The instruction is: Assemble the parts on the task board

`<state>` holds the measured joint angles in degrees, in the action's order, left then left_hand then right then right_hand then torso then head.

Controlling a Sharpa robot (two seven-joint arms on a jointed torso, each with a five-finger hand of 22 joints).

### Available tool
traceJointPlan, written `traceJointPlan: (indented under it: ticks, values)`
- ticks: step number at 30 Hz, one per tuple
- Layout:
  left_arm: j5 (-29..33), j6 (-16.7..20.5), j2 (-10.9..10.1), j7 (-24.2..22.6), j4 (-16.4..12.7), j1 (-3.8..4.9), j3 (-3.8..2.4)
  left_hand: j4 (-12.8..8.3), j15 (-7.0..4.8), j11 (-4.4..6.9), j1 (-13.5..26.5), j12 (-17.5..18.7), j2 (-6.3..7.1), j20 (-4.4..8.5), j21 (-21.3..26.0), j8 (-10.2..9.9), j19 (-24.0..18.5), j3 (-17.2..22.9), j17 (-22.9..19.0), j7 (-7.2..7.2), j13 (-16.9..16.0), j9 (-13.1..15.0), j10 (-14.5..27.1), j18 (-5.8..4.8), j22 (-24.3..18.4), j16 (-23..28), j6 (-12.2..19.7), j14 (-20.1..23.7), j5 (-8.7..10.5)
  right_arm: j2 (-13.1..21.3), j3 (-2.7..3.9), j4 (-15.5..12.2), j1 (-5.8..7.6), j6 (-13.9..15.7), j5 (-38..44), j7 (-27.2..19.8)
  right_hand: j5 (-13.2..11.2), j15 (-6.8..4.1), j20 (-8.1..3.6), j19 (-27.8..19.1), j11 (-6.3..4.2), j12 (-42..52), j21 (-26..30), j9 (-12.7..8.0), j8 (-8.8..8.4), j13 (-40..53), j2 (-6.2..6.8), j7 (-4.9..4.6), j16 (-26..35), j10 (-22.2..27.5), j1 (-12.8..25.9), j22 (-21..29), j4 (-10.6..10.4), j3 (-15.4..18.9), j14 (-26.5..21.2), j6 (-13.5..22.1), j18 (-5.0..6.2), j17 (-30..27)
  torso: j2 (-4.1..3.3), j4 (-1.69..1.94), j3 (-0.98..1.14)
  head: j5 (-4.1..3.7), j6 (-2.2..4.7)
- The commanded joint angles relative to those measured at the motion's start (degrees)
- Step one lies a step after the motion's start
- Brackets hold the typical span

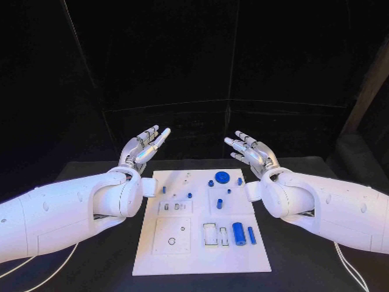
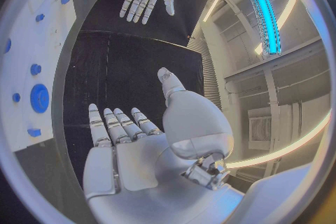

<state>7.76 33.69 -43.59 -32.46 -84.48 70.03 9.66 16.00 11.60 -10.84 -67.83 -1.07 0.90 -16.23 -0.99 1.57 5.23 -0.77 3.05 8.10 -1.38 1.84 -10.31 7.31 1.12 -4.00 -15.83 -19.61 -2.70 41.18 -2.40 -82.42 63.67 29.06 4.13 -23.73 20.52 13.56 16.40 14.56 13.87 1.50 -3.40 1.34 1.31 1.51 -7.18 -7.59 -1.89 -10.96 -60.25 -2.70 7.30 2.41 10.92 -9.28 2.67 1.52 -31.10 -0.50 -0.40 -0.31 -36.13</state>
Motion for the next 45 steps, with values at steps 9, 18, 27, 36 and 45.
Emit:
traceJointPlan:
  ticks: [9, 18, 27, 36, 45]
  values:
    - [2.75, -7.48, -2.42, -3.64, 0.78, 0.24, 0.05, -1.16, 1.72, -3.29, -2.94, -2.88, -1.91, -0.77, -3.00, 1.47, 7.16, -0.74, 1.85, 7.30, -1.40, 0.76, -12.27, 0.34, 1.71, -5.85, -6.74, -11.61, -0.33, -0.03, -0.53, 6.50, 2.11, -7.94, 23.12, 3.88, -3.28, -4.60, -0.87, 29.47, -3.03, 10.10, -14.04, 3.46, 8.54, 2.10, 0.42, -5.71, -10.96, -41.00, -16.59, -5.85, 9.26, -5.31, 43.10, -38.49, 7.89, 2.43, -0.39, -0.10, -0.13, 0.20, -0.86]
    - [2.74, -7.87, -4.63, -4.72, -1.46, 0.45, 0.05, -5.19, -1.96, -1.08, -6.70, -10.19, -3.81, 0.02, -15.47, 6.29, 36.58, -1.83, 3.45, 6.41, -2.78, 2.74, -39.13, 3.19, 7.22, -11.99, -31.96, -32.78, -0.27, -0.02, -0.50, 8.49, 5.01, -8.24, 39.40, 8.29, -3.04, -8.89, -5.58, 37.87, -5.97, 7.88, -21.37, 2.50, 7.57, 1.94, 3.33, -4.03, -11.20, -51.95, -16.68, -8.86, 9.38, -10.62, 56.68, -46.47, 7.82, 2.52, -1.88, 0.52, -0.04, 0.09, -0.53]
    - [1.72, -8.48, -7.74, -3.82, -6.56, 0.80, 0.03, -8.14, -4.31, 1.10, -8.18, -10.83, -4.54, 2.19, -16.84, 6.83, 43.10, -2.29, 4.57, 4.69, -2.69, 2.18, -47.33, 3.31, 6.98, -11.75, -38.68, -41.15, -0.29, -0.34, -0.46, 10.04, 8.86, -10.15, 60.15, 15.96, -3.00, -11.14, -8.03, 39.94, -7.42, 3.89, -30.09, 2.42, 5.00, 2.04, 6.85, -2.97, -10.71, -57.31, -14.95, -13.70, 9.26, -14.12, 65.23, -49.86, 7.73, 3.82, -4.51, 1.49, -0.50, -0.69, 0.13]
    - [1.04, -8.50, -10.92, -3.24, -12.90, 1.39, 0.00, -9.36, -4.32, 1.11, -8.87, -9.78, -4.57, 2.30, -16.42, 6.08, 43.61, -2.21, 4.69, 4.64, -2.48, 1.95, -47.61, 3.24, 6.54, -10.57, -38.97, -41.49, -0.30, -1.04, -0.42, 8.12, 10.81, -13.18, 82.37, 23.44, -4.58, -13.32, -10.40, 43.63, -8.81, 2.30, -38.27, 2.44, 3.78, 2.09, 9.61, -1.64, -14.96, -59.45, -14.28, -18.15, 9.06, -14.81, 73.59, -51.56, 7.85, 7.79, -7.33, 2.42, -0.80, -1.52, 0.95]
    - [-0.04, -8.70, -11.72, -2.99, -15.74, 1.81, -0.03, -9.83, -4.23, 1.01, -9.02, -9.20, -4.62, 2.25, -16.22, 5.68, 43.74, -2.17, 4.67, 4.71, -2.40, 1.90, -47.45, 3.22, 6.34, -9.93, -38.92, -41.39, -0.30, -1.93, -0.40, 6.26, 11.17, -18.20, 91.74, 27.33, -6.60, -13.47, -10.91, 45.06, -9.02, 2.45, -40.52, 2.41, 2.40, 2.25, 11.54, -0.79, -19.22, -55.69, -12.18, -19.04, 8.11, -13.87, 75.49, -49.86, 7.86, 11.71, -9.74, 3.05, -1.05, -2.28, 1.51]
